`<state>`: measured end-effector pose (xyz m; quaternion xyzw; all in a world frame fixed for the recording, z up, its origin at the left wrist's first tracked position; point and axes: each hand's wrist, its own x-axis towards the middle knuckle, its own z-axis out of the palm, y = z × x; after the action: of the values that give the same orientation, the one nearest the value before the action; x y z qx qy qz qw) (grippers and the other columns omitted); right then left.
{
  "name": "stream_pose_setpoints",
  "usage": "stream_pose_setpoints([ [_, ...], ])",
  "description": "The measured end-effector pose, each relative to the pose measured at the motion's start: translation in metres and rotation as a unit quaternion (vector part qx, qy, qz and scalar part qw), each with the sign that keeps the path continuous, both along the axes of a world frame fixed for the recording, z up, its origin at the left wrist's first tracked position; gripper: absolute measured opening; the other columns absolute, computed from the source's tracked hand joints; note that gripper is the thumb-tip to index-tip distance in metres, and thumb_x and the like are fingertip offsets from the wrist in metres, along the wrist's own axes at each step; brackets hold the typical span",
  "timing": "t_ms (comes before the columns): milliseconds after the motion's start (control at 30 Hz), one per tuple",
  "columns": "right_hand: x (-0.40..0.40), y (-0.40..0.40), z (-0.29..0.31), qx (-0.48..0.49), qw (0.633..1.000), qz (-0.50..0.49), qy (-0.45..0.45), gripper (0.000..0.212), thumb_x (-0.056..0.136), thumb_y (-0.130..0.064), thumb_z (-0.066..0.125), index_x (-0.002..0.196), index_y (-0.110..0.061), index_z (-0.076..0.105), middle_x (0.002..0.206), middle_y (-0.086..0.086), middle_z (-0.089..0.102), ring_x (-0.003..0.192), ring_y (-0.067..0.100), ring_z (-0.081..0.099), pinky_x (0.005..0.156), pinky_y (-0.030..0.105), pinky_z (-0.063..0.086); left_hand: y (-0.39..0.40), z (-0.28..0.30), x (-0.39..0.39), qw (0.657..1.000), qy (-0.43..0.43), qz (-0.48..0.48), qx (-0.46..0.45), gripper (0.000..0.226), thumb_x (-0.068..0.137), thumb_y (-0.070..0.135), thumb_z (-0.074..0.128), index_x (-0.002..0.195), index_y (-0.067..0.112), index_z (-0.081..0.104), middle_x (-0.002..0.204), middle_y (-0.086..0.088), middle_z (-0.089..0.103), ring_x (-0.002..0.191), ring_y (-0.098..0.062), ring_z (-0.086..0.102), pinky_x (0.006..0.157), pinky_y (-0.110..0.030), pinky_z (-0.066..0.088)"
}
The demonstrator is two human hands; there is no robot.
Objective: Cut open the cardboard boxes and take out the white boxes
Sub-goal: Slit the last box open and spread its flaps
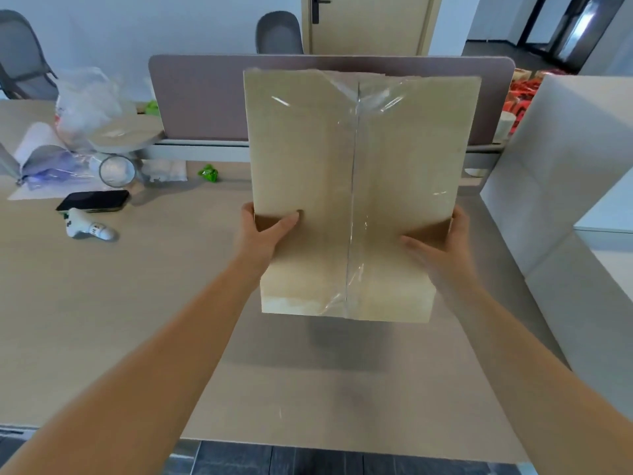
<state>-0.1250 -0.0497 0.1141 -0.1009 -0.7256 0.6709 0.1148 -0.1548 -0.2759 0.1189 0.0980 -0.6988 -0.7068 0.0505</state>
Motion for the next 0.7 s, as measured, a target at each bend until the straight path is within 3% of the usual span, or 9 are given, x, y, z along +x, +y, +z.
stream_pose_setpoints([
  [133,0.001,-0.007,0.027,0.088,0.995,-0.047,0.030,0.082,0.074,-0.011,0.074,0.139,-0.015,0.024,0.128,-0.002,0.046,0.113,0.013,0.048,0.099,0.030,0.041,-0.004,0.028,-0.003,0.998,0.052,-0.013,-0.023,0.057,0.076,0.004,0.072,0.120,0.016,0.037,0.101,0.006,0.054,0.093,-0.010,0.054,0.077,-0.022,0.048],
  [200,0.002,-0.010,0.042,0.138,0.989,-0.052,0.023,0.080,0.078,-0.023,0.071,0.141,-0.016,0.023,0.137,-0.001,0.039,0.117,0.011,0.042,0.097,0.025,0.035,-0.009,0.041,-0.005,0.994,0.066,-0.017,-0.080,0.074,0.074,0.008,0.075,0.134,0.012,0.032,0.114,0.004,0.048,0.102,-0.012,0.049,0.085,-0.026,0.044],
  [267,0.000,-0.013,0.055,0.193,0.980,-0.041,0.004,0.075,0.080,-0.030,0.069,0.140,-0.017,0.025,0.136,-0.002,0.042,0.111,0.010,0.042,0.090,0.024,0.033,-0.017,0.056,-0.010,0.988,0.060,-0.035,-0.138,0.086,0.072,0.015,0.077,0.140,0.014,0.024,0.118,0.005,0.042,0.105,-0.013,0.046,0.091,-0.030,0.041],
  [433,-0.013,-0.024,0.071,0.265,0.961,0.008,-0.077,0.070,0.077,-0.040,0.068,0.134,-0.014,0.036,0.132,0.004,0.048,0.116,0.024,0.047,0.089,0.035,0.038,-0.033,0.076,-0.021,0.967,-0.038,-0.062,-0.245,0.077,0.073,0.028,0.077,0.131,0.007,0.030,0.117,-0.007,0.045,0.101,-0.023,0.046,0.080,-0.032,0.037],
  [533,-0.019,-0.036,0.067,0.272,0.955,0.040,-0.108,0.073,0.076,-0.040,0.070,0.135,-0.015,0.035,0.133,0.006,0.047,0.118,0.025,0.047,0.093,0.035,0.038,-0.040,0.065,-0.028,0.957,-0.069,-0.059,-0.277,0.085,0.072,0.030,0.078,0.134,0.003,0.027,0.131,-0.013,0.043,0.119,-0.029,0.044,0.091,-0.035,0.037],
  [700,-0.036,-0.055,0.044,0.282,0.948,0.059,-0.136,0.071,0.076,-0.040,0.070,0.134,-0.016,0.036,0.129,0.004,0.050,0.116,0.026,0.049,0.095,0.037,0.039,-0.054,0.034,-0.040,0.949,-0.095,-0.045,-0.296,0.085,0.068,0.033,0.080,0.132,0.004,0.032,0.131,-0.014,0.045,0.120,-0.031,0.045,0.100,-0.043,0.039],
])
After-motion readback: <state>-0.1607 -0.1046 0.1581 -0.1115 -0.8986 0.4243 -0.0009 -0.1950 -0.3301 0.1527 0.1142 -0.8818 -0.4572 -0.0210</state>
